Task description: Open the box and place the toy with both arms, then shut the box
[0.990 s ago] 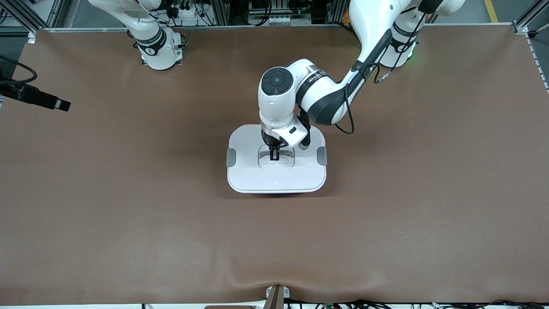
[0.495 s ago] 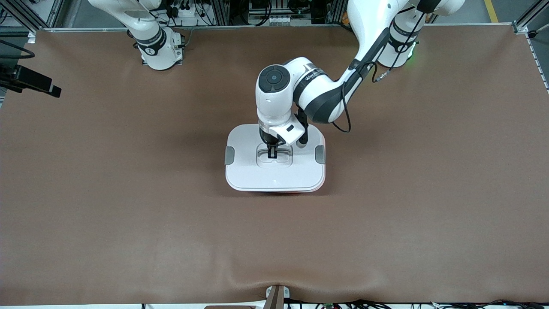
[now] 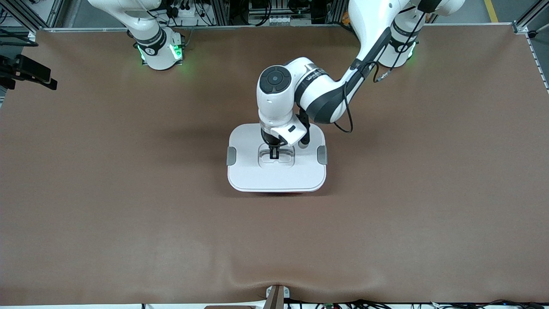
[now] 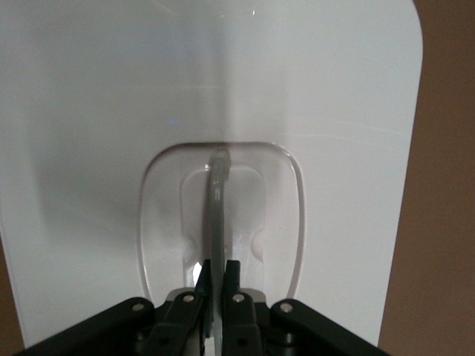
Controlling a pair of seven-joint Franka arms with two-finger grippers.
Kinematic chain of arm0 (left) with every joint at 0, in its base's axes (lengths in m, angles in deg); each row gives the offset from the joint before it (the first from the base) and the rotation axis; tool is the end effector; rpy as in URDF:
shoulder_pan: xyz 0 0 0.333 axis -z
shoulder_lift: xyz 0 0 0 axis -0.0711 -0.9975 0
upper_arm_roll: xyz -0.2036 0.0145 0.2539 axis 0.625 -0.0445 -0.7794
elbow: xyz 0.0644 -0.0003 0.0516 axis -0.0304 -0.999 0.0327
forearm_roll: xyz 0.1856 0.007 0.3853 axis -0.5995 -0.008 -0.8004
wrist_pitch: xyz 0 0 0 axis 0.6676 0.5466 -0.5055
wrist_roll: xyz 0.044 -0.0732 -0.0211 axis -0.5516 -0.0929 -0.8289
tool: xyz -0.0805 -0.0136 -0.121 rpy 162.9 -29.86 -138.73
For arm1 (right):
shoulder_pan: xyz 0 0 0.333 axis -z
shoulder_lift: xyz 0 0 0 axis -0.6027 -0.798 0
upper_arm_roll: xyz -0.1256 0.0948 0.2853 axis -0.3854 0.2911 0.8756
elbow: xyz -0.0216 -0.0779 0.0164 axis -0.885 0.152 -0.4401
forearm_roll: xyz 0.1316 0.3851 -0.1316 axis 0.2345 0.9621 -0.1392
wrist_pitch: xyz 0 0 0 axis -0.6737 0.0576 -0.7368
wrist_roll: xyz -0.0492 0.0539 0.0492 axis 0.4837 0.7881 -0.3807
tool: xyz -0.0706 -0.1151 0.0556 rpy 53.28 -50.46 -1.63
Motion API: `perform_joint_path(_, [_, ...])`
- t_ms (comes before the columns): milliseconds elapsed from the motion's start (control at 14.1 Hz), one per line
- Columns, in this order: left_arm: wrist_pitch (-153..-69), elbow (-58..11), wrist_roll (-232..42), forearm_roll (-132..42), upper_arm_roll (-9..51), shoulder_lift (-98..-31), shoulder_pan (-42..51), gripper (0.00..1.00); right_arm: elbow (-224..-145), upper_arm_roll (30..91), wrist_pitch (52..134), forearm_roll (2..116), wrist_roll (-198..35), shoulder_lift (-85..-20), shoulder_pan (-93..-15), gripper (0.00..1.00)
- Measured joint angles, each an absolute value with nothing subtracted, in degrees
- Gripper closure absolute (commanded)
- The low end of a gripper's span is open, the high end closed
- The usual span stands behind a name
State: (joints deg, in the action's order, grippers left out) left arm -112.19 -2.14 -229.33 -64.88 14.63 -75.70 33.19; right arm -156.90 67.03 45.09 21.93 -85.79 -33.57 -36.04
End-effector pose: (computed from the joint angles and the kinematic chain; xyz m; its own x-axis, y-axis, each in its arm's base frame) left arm 0.5420 -0.5539 0.3110 -0.0009 0.9996 -0.0269 0.9967 0.0031 0.0817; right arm 0.5613 0.0033 0.6792 0.9901 0.0169 -0.1392 0.0161 -0.9998 -0.0074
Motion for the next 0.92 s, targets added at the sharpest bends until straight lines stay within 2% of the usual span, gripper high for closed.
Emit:
perform_joint_path(353, [-111.5, -2.2, -229.3, -64.9, 14.6, -75.7, 33.5, 1.0, -165.5, 66.8, 49.3, 20.8, -83.1, -27.7, -36.0, 0.0])
perform_joint_path(919, [-110.6, -2.1, -229.3, -64.9, 14.7, -75.7, 33.5, 1.0, -166.8, 66.5, 51.8, 18.2, -80.1, -26.9, -35.7, 0.0])
